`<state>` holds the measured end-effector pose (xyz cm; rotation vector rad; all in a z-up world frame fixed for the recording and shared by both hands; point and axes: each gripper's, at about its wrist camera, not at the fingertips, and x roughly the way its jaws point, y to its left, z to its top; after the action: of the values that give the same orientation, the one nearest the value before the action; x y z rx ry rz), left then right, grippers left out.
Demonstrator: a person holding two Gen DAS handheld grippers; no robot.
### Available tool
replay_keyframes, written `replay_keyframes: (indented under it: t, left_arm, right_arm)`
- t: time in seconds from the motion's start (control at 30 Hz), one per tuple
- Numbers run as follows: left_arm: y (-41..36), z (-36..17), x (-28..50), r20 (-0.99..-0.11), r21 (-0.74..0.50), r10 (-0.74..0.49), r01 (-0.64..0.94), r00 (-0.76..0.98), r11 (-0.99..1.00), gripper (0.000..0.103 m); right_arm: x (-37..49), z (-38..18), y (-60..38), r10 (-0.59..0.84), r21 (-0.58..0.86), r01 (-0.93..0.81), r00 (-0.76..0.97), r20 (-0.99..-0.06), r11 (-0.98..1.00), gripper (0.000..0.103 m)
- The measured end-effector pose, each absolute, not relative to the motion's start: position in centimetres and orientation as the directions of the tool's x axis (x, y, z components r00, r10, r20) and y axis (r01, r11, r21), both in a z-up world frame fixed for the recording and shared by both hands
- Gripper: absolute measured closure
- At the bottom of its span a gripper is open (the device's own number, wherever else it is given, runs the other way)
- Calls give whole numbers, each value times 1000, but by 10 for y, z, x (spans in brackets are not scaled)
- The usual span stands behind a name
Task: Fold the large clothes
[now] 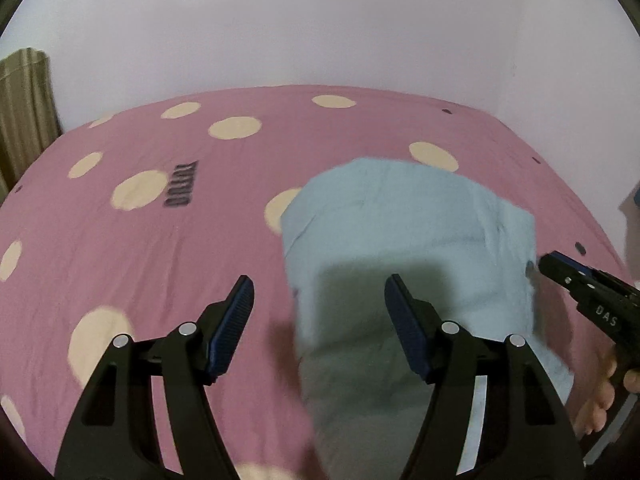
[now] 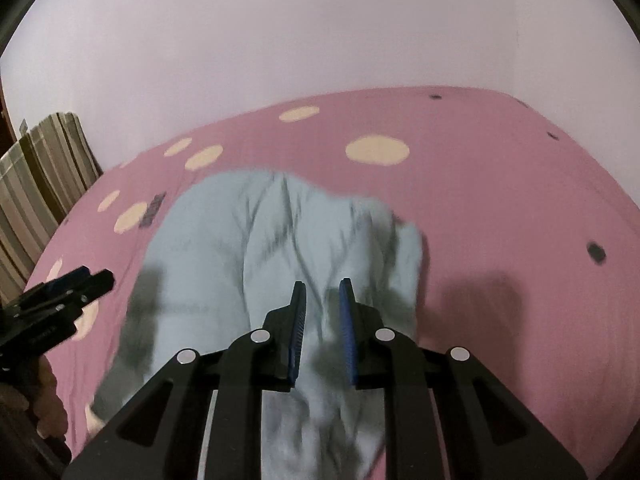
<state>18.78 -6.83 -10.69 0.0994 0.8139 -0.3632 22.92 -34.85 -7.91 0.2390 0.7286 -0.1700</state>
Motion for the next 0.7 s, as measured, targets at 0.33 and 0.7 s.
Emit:
replay_keyframes:
  t: [0.33,0.7]
  left_arm:
    - [-107,-153,231,-816,35,-180,359,549,933,35]
    - [-120,-183,243,-861,40,-163,384,482,922,35]
  right_arm:
    - [285,-119,-357,-93,120,281,641,-762,952,85]
    - [296,-155,-362,-90,123,299,609,-788,946,86]
